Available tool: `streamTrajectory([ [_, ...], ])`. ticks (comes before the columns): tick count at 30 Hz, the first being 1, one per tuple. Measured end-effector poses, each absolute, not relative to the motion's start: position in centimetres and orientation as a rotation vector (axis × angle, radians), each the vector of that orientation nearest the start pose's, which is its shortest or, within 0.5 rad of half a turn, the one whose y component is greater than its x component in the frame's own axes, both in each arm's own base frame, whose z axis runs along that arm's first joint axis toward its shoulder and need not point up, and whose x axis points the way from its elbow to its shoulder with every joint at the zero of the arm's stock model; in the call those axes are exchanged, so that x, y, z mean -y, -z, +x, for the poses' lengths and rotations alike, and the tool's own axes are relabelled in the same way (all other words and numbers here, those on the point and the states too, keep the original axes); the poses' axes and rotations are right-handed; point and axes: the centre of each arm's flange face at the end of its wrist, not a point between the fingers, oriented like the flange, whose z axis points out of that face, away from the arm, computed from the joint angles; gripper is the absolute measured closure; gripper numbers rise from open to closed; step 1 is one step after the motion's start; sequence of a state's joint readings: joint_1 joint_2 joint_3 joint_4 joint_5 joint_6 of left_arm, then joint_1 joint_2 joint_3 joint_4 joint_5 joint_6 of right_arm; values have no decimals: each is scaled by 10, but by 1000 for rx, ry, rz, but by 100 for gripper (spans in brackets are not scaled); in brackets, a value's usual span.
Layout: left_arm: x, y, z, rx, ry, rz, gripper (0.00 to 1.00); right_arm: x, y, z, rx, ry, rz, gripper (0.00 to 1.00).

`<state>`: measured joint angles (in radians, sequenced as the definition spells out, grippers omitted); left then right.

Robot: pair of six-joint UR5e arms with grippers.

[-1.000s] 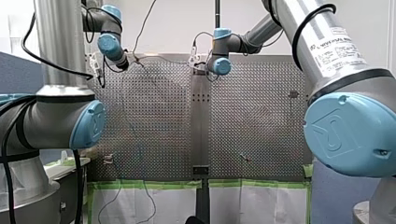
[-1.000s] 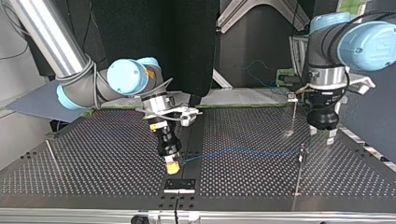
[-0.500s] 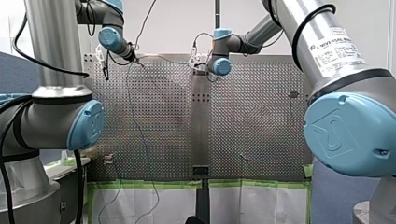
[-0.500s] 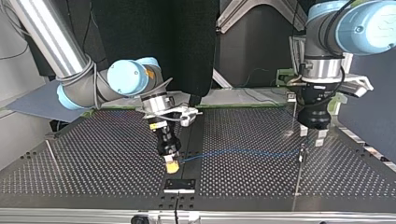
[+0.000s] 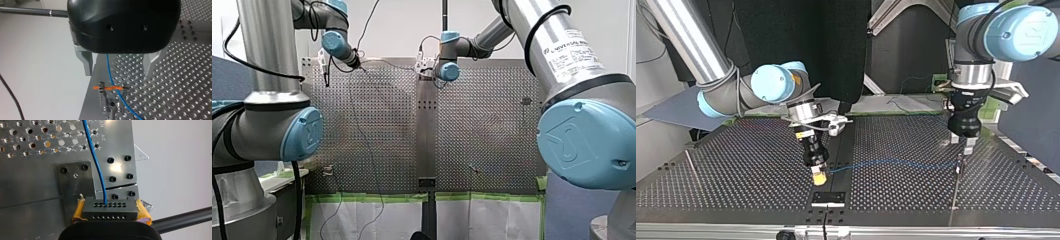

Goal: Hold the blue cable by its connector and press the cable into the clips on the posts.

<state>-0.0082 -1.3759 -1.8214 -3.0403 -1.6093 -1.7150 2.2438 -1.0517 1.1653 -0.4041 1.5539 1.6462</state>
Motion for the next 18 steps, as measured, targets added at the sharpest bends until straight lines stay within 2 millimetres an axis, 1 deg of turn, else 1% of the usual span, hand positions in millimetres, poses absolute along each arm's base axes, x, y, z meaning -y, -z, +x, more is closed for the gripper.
streamTrajectory([
  [18,136,-463,410,-1518,77,-140,0,484,-415,558,724,-1934,1407,100],
])
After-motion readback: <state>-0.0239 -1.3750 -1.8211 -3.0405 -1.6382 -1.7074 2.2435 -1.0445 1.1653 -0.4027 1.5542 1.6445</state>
